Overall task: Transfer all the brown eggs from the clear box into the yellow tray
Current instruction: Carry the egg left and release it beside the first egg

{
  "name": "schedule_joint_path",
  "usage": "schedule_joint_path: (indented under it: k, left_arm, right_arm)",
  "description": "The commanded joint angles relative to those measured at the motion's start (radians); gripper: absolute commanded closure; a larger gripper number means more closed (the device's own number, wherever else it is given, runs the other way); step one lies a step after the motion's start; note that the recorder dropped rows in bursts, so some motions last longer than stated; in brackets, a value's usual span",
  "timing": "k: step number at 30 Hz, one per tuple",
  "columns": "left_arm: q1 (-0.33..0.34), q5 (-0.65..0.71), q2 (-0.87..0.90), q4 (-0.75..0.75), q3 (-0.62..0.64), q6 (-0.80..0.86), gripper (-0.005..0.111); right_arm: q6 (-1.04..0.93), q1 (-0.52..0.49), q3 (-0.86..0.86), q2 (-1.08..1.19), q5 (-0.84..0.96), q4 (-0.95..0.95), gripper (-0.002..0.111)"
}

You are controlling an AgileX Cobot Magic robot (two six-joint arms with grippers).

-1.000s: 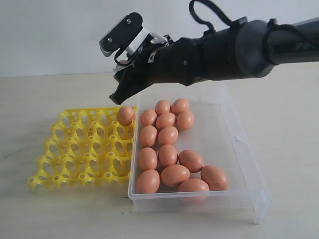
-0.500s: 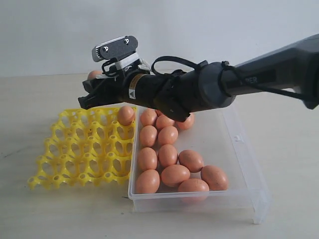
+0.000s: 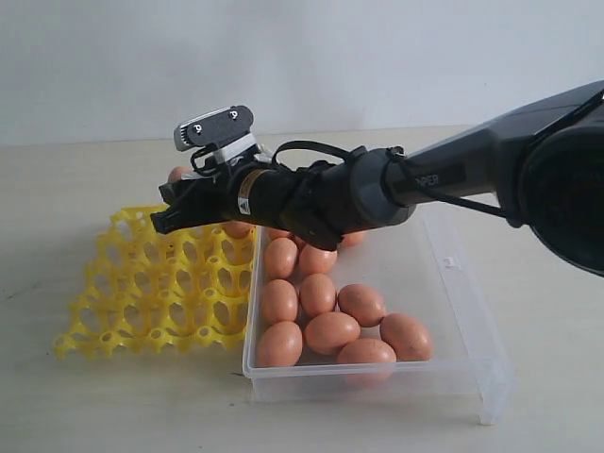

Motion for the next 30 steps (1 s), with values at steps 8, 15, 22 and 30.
schedule_joint_path:
  k: [8, 15, 22, 30]
  left_arm:
    - [-0.006, -0.005, -0.006, 0.0, -0.004, -0.006, 0.107]
    - [-0.006, -0.005, -0.006, 0.0, -0.004, -0.006, 0.107]
    - [-0.006, -0.005, -0.006, 0.0, -0.004, -0.006, 0.107]
    - [-0.006, -0.005, -0.006, 0.0, -0.004, -0.006, 0.107]
  right_arm:
    - [-0.148, -0.001, -0.009, 0.035, -0.032, -0.006, 0.097]
    - [-0.149, -0.009, -0.009, 0.037, -0.037, 0.015, 0.061]
    - [-0.149, -0.013, -0.009, 0.037, -0.037, 0.041, 0.047]
    - [-0.084, -0.01, -0.009, -0.349, 0.644, 0.012, 0.047]
